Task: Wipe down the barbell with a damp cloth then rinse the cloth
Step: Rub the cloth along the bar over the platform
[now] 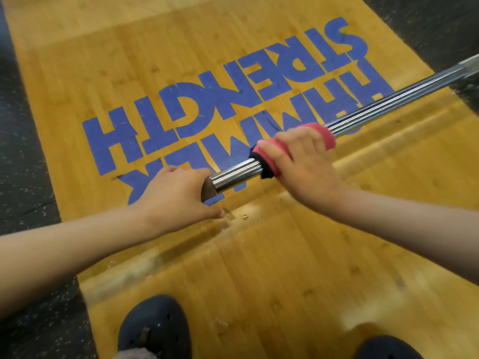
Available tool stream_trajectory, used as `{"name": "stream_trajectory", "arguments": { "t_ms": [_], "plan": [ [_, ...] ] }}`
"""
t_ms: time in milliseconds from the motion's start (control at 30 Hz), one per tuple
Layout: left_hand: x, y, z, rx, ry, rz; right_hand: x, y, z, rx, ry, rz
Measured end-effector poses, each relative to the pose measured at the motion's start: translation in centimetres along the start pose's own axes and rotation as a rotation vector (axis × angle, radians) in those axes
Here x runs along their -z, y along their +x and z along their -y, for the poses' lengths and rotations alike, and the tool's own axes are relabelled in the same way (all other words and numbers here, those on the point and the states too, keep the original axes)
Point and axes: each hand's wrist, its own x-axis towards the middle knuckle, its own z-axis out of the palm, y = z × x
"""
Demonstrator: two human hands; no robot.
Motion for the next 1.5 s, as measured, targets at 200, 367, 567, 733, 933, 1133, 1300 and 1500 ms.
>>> {"name": "stream_trajectory", "arguments": {
  "t_ms": [200, 367, 567, 733, 933, 1133, 1300, 1500],
  "plan": [
    [-1.8, 0.5, 0.4, -0.054, 0.14, -0.178, -1.3, 1.1, 7.6, 0.076, -0.007, -0.051],
    [-0.7, 1.0, 0.1, -0.031, 0.01, 0.012, -0.4, 1.1, 3.8, 0.228, -0.014, -0.03],
    [0.8, 3.3, 1.4, 0.087, -0.372, 0.565, 0.8, -0.6, -4.1, 0.135, -0.074, 0.024],
    [1.2, 4.9, 2.9, 0.017, -0.716, 1.059, 1.3, -1.6, -8.6, 0.048, -0.168, 0.011],
    [1.6, 4.5, 2.4, 0.077, -0.517, 0.812, 0.3, -1.6, -5.3, -0.211, -0.077, -0.008],
    [0.6, 1.4, -0.6, 0.092, -0.029, 0.163, -0.2, 0.2, 1.5, -0.111, 0.025, -0.037],
    [-0.9, 1.1, -0.8, 0.035, 0.115, -0.005, -1.0, 1.6, 8.7, -0.032, 0.055, -0.044],
    [-0.8, 2.3, -0.2, 0.006, -0.02, 0.17, -0.6, 1.3, 5.7, 0.159, 0.017, 0.01]
  ]
}}
